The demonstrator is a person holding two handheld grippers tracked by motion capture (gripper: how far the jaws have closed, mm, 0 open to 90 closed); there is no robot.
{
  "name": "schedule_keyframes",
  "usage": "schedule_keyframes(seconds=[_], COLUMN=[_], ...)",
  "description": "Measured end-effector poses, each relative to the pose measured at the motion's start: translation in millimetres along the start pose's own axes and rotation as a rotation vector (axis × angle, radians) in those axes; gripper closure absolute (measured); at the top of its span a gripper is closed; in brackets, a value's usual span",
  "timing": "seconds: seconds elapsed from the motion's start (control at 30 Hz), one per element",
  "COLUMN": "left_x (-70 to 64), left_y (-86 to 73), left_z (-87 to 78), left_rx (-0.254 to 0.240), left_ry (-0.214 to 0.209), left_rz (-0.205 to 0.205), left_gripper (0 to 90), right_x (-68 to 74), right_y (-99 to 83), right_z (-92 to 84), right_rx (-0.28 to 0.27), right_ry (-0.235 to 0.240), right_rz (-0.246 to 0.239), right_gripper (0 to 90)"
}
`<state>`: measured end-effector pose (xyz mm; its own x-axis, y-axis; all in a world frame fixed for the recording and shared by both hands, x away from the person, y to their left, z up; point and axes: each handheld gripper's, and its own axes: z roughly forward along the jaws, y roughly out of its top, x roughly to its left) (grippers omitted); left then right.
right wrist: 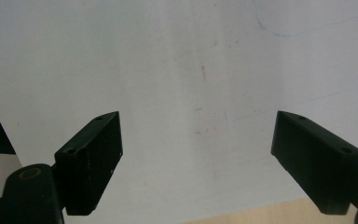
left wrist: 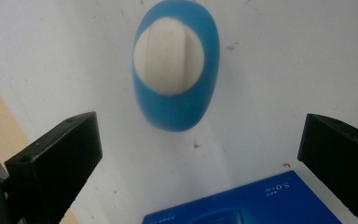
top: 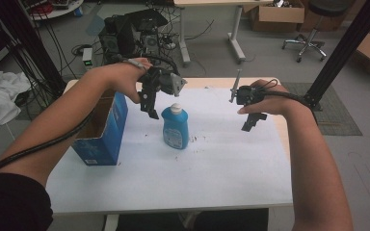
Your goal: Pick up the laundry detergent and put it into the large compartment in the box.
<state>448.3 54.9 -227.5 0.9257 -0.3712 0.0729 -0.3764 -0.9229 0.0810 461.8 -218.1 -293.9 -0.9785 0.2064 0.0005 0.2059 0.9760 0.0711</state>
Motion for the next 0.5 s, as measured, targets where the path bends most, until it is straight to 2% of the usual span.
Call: schedule_keyframes(seconds=[0.2, 0.5], left_x=[1.7, 9.9], left_y=[7.1, 8.0], left_z=[3.2, 12.0], left_rx=[-0.002, -0.023], left_ry=[-0.006, -0.017], left_rz=[0.031, 0.057], left_gripper=[0.1, 0.3], right_x=[-4.3, -7.5], right_y=[1.9, 2.3], right_z=[2.5, 6.3], right_rx=[0.003, 0.006], right_ry=[0.003, -0.002], right_rz=[-0.007, -0.006], right_gripper=[16.7, 16.8])
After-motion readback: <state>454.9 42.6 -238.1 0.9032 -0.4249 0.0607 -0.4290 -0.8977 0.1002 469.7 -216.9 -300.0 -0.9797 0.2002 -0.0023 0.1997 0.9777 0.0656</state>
